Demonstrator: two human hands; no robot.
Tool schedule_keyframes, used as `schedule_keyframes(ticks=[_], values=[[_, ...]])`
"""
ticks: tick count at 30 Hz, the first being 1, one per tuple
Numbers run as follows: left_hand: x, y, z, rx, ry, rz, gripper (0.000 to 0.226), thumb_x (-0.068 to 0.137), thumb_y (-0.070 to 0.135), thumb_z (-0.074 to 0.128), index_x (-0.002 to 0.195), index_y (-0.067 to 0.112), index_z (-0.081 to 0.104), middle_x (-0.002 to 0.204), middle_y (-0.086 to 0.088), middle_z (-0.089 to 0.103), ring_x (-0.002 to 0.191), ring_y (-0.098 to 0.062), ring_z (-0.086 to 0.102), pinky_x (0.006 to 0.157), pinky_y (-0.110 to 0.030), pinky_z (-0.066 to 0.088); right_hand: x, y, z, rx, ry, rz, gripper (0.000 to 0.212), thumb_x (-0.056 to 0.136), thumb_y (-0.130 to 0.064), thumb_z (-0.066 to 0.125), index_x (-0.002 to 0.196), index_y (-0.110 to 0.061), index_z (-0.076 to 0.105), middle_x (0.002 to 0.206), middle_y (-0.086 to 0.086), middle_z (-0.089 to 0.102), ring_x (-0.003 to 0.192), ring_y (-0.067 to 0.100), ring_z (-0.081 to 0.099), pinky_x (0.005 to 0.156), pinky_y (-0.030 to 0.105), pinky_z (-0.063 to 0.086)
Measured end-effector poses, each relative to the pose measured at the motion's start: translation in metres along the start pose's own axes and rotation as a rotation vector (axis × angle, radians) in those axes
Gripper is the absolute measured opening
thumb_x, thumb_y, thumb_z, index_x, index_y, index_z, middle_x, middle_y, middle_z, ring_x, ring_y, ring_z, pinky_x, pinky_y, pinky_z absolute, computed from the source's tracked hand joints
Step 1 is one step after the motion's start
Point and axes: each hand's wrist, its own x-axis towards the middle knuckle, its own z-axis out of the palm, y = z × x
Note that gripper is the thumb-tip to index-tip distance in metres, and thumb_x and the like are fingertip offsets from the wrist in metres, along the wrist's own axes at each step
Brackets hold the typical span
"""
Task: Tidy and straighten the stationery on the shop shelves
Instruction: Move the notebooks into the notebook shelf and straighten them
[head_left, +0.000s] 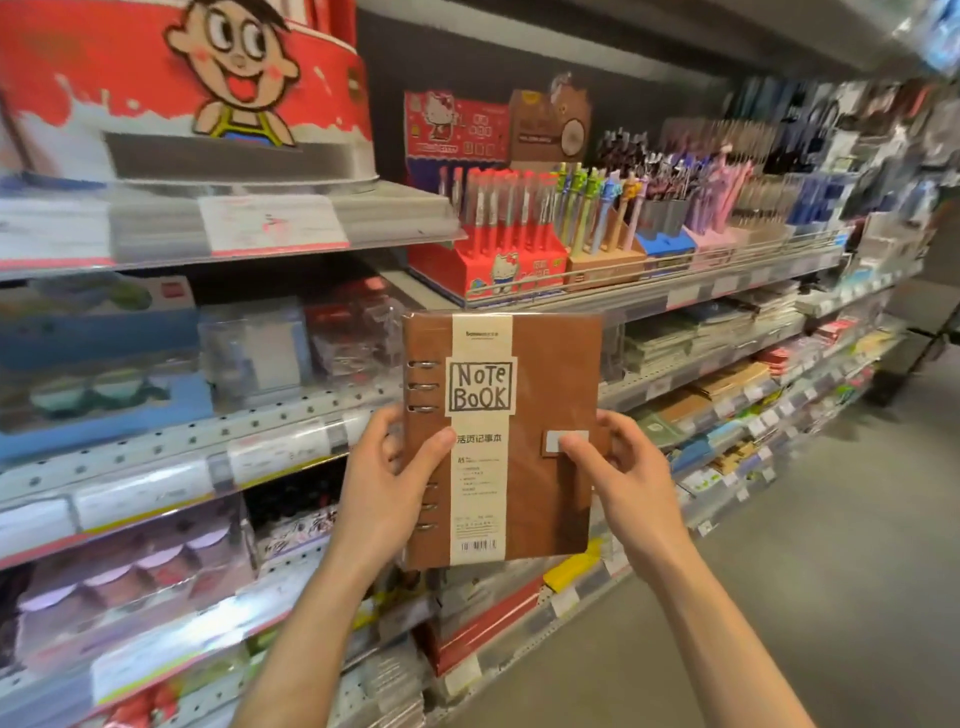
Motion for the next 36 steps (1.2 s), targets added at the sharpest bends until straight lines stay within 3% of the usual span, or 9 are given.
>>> schedule_keyframes(ticks=[4, 10, 14, 20, 25, 32, 36], values=[[0.019, -0.004, 0.034, 0.013, 0.063, -0.008, 0.035, 0.089, 0.025, 0.07, 0.12, 0.024, 0.053, 0.103, 0.003, 0.076, 0.092, -0.015, 0.074, 0.082, -0.041, 0.059, 0.05, 0.009, -0.023, -0.008, -0.078, -0.022, 0.022, 0.089, -0.025, 0.073, 0.108, -0.03, 0.063, 0.096, -0.012, 0.076, 0.083, 0.002, 0.071, 0.063, 0.014, 0.052], [0.042, -0.003, 0.096, 0.052, 0.23, 0.02, 0.029, 0.089, 0.02, 0.069, 0.114, 0.022, 0.054, 0.095, 0.005, 0.077, 0.083, -0.013, 0.075, 0.063, -0.023, 0.059, 0.135, 0.031, -0.061, 0.024, -0.277, -0.052, 0.035, 0.089, -0.03, 0.073, 0.121, -0.023, 0.061, 0.106, -0.003, 0.075, 0.093, 0.014, 0.073, 0.079, 0.034, 0.06], [0.053, 0.001, 0.146, 0.087, 0.352, 0.001, 0.033, 0.089, 0.02, 0.069, 0.118, 0.02, 0.054, 0.094, 0.006, 0.077, 0.082, -0.012, 0.075, 0.063, -0.021, 0.058, 0.184, 0.038, -0.092, 0.035, -0.403, -0.063, 0.035, 0.09, -0.028, 0.071, 0.122, -0.02, 0.059, 0.103, -0.007, 0.075, 0.084, 0.002, 0.071, 0.064, 0.015, 0.053], [0.065, 0.002, 0.201, 0.09, 0.471, -0.016, 0.036, 0.089, 0.019, 0.069, 0.121, 0.016, 0.052, 0.099, 0.002, 0.077, 0.088, -0.016, 0.075, 0.07, -0.027, 0.061, 0.236, 0.05, -0.12, 0.082, -0.531, -0.026, 0.037, 0.09, -0.026, 0.07, 0.124, -0.019, 0.059, 0.109, -0.006, 0.074, 0.091, 0.006, 0.072, 0.067, 0.017, 0.056], [0.071, -0.002, 0.227, 0.054, 0.465, -0.016, 0.033, 0.09, 0.019, 0.068, 0.118, 0.014, 0.052, 0.099, 0.0, 0.077, 0.086, -0.015, 0.075, 0.065, -0.022, 0.059, 0.255, 0.052, -0.137, 0.06, -0.556, -0.021, 0.037, 0.09, -0.026, 0.07, 0.125, -0.022, 0.057, 0.113, -0.007, 0.071, 0.09, 0.001, 0.071, 0.065, 0.015, 0.055], [0.082, -0.013, 0.261, 0.021, 0.377, -0.037, 0.03, 0.089, 0.022, 0.069, 0.114, 0.019, 0.052, 0.099, -0.001, 0.077, 0.085, -0.015, 0.075, 0.063, -0.023, 0.059, 0.263, 0.056, -0.179, 0.027, -0.487, 0.002, 0.022, 0.091, -0.027, 0.069, 0.108, -0.036, 0.058, 0.103, -0.015, 0.072, 0.084, -0.004, 0.07, 0.061, 0.014, 0.054], [0.088, -0.02, 0.284, 0.025, 0.337, -0.05, 0.027, 0.09, 0.022, 0.069, 0.112, 0.021, 0.053, 0.098, 0.002, 0.077, 0.085, -0.013, 0.075, 0.065, -0.024, 0.059, 0.267, 0.069, -0.205, 0.01, -0.447, 0.037, 0.034, 0.089, -0.032, 0.071, 0.121, -0.029, 0.06, 0.111, -0.009, 0.073, 0.093, 0.005, 0.072, 0.078, 0.03, 0.06]])
